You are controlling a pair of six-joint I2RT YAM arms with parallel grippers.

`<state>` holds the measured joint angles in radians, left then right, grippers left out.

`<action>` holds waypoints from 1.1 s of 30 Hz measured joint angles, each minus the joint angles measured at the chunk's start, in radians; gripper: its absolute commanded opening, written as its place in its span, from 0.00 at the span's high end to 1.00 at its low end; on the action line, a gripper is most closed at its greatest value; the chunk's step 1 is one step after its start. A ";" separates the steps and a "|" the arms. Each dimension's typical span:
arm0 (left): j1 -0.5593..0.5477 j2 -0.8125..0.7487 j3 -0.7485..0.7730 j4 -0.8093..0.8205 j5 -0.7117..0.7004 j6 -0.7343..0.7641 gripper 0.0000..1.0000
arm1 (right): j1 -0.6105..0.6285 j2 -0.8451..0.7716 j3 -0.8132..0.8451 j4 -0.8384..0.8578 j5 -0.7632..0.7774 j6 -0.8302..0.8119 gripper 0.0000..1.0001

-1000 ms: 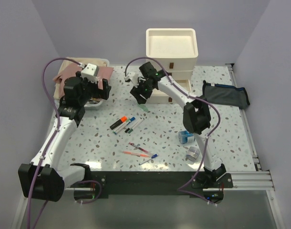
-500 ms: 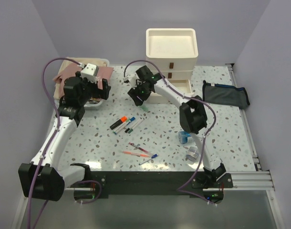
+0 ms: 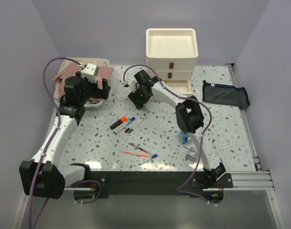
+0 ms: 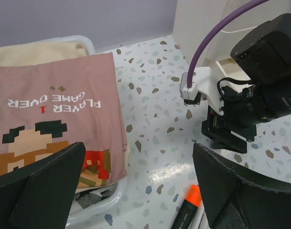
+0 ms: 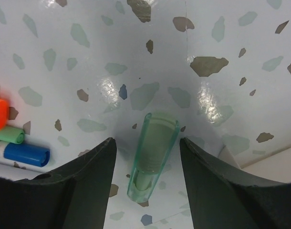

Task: Sort the stationery into containers
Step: Pick up the stationery from the center of the board, then place the stationery in the drawer.

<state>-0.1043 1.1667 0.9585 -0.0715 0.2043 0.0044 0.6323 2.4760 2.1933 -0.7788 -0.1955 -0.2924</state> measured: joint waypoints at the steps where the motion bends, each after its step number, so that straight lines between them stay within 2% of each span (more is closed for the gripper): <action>1: 0.000 0.002 0.000 0.000 0.000 0.000 0.00 | 0.000 0.005 0.000 0.002 0.009 -0.001 0.40; 4: 0.000 0.004 0.002 0.000 0.001 0.000 0.00 | 0.001 0.006 0.002 0.010 0.028 0.004 0.41; 5: 0.001 0.006 0.003 0.000 0.001 0.000 0.00 | 0.001 0.006 0.002 0.011 0.030 0.005 0.45; 7: 0.001 0.008 0.005 0.002 0.002 0.000 0.00 | 0.002 0.006 0.002 0.011 0.032 0.005 0.54; 8: 0.001 0.009 0.005 0.002 0.002 0.000 0.00 | 0.001 0.007 0.002 0.013 0.035 0.004 0.67; 12: 0.001 0.016 0.005 0.002 0.003 0.000 0.00 | -0.001 0.007 0.001 0.013 0.027 -0.003 0.88; 15: 0.001 0.022 0.010 0.002 0.007 0.000 0.00 | -0.003 0.005 -0.003 0.014 0.013 -0.009 0.92; 23: 0.001 0.026 0.024 0.004 0.016 0.000 0.00 | 0.002 -0.044 -0.010 -0.045 -0.005 -0.061 0.94; 33: 0.001 0.033 0.024 0.053 0.039 -0.012 0.00 | -0.019 -0.347 -0.013 -0.077 0.051 -0.219 0.95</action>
<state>-0.1036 1.1995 0.9825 -0.0189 0.2436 -0.0078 0.6136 2.1288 2.1799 -0.8558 -0.1448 -0.5110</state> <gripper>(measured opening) 0.997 0.273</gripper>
